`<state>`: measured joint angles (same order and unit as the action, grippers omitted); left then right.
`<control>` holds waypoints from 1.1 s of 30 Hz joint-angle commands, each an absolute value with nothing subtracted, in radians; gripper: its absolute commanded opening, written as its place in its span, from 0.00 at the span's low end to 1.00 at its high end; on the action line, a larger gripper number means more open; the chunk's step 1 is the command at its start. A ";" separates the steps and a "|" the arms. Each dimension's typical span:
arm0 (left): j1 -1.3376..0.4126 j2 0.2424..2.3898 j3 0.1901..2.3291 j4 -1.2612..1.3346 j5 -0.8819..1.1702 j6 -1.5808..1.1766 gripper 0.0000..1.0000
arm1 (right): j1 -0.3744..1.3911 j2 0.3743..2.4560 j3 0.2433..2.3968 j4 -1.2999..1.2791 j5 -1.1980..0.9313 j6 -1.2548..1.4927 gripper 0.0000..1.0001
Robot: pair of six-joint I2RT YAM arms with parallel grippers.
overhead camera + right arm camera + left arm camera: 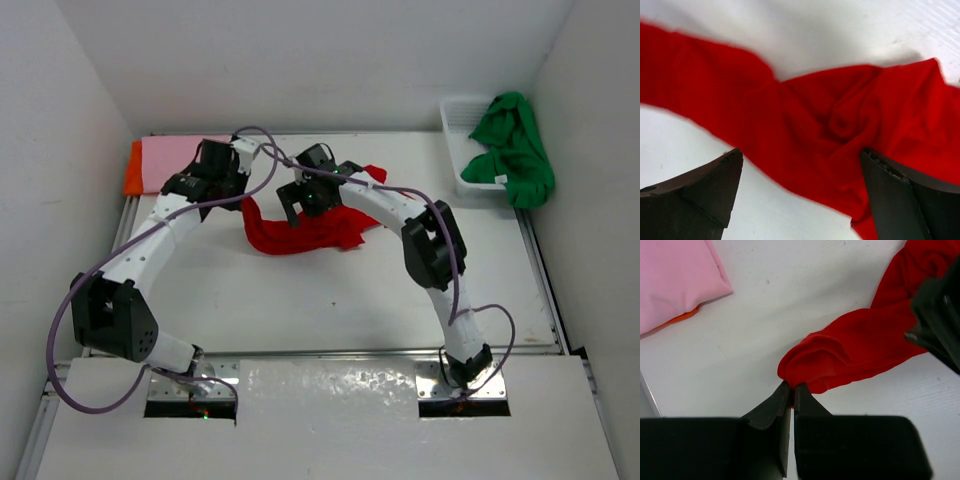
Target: Fold and stack the t-shirts
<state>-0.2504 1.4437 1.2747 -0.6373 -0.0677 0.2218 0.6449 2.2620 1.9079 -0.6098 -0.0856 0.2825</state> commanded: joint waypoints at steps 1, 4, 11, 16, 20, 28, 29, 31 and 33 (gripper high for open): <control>-0.244 1.402 1.273 -0.594 -0.055 0.216 0.00 | 0.664 2.053 1.861 -0.457 -0.075 0.167 0.94; -0.242 1.402 1.269 -0.591 -0.054 0.216 0.00 | 0.652 1.958 1.743 -0.428 -0.017 0.155 0.82; -0.239 1.410 1.270 -0.591 -0.051 0.216 0.00 | 0.531 1.761 1.382 -0.293 0.056 0.440 0.23; -0.238 1.414 1.273 -0.591 -0.046 0.215 0.00 | 0.541 1.853 1.440 -0.403 0.116 0.414 0.56; -0.238 1.410 1.272 -0.594 -0.051 0.215 0.00 | 0.543 1.913 1.479 -0.460 0.176 0.413 0.61; -0.236 1.411 1.273 -0.594 -0.052 0.216 0.00 | 0.541 1.990 1.497 -0.462 0.133 0.437 0.56; -0.235 1.411 1.273 -0.594 -0.052 0.216 0.00 | 0.541 2.002 1.497 -0.460 0.136 0.439 0.54; -0.235 1.411 1.272 -0.594 -0.051 0.216 0.00 | 0.540 2.013 1.503 -0.453 0.153 0.437 0.41; -0.235 1.411 1.272 -0.594 -0.051 0.216 0.00 | 0.540 2.029 1.517 -0.457 0.160 0.434 0.27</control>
